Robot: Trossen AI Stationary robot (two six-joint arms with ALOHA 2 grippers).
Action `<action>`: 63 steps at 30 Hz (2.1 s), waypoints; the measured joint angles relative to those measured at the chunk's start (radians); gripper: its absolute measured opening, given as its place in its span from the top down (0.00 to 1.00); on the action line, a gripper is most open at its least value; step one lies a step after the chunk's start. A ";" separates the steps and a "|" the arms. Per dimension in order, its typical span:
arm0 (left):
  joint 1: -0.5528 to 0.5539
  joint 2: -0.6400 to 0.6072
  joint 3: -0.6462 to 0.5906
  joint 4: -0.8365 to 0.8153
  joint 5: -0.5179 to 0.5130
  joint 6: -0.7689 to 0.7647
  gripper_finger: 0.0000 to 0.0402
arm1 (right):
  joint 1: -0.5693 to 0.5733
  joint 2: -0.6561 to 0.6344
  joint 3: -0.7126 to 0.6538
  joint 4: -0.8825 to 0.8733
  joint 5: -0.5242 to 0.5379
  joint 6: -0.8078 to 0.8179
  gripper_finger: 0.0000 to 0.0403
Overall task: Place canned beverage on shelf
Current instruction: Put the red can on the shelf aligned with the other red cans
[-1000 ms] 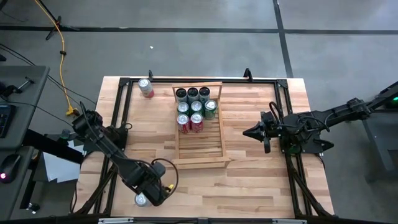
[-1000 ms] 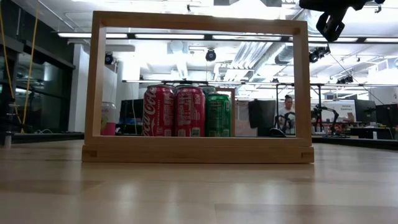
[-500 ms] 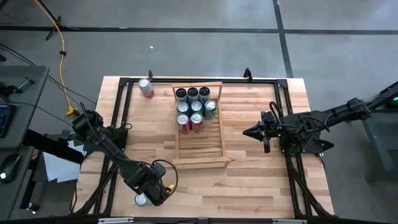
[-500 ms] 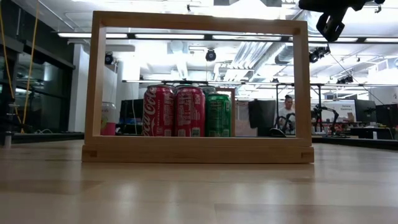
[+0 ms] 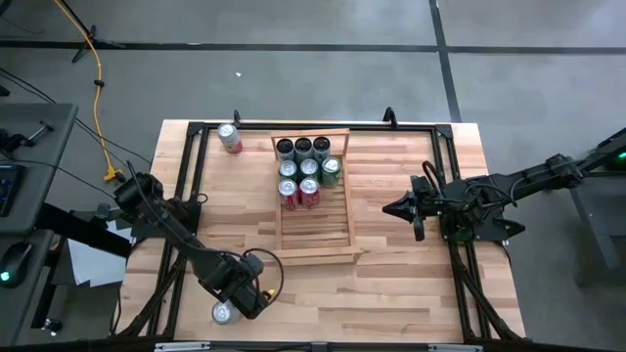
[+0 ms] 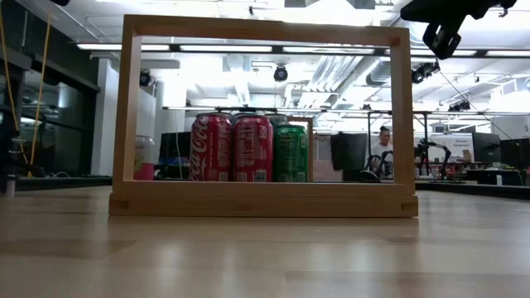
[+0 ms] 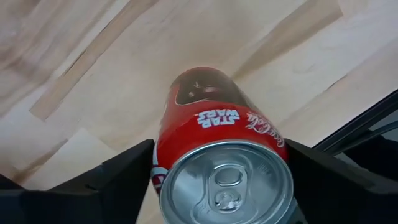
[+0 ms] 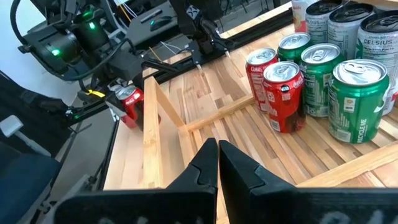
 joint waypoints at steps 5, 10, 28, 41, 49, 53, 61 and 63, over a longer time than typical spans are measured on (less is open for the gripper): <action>0.016 -0.001 0.000 -0.001 0.011 0.039 0.30 | 0.000 0.000 0.000 -0.010 0.000 -0.002 1.00; 0.034 -0.003 0.000 -0.001 0.020 0.082 0.30 | 0.000 0.000 0.000 -0.030 0.000 -0.002 1.00; 0.238 -0.463 0.160 -0.049 -0.036 0.321 0.30 | 0.000 0.000 0.000 0.057 0.000 -0.001 1.00; 0.647 -0.558 0.203 0.230 -0.167 0.749 0.30 | 0.000 0.156 0.001 0.800 -0.002 -0.080 1.00; 0.628 -0.539 0.202 0.237 -0.158 1.548 0.30 | 0.000 0.401 0.052 1.086 -0.005 -0.033 1.00; 0.560 -0.528 0.202 0.232 -0.274 1.884 0.30 | -0.013 0.498 0.128 1.071 -0.006 0.005 1.00; 0.396 -0.479 0.202 0.225 -0.679 2.508 0.30 | -0.070 0.604 0.323 0.909 -0.009 0.056 1.00; 0.360 -0.458 0.202 0.222 -0.780 2.623 0.30 | -0.095 0.604 0.376 0.786 -0.009 0.098 1.00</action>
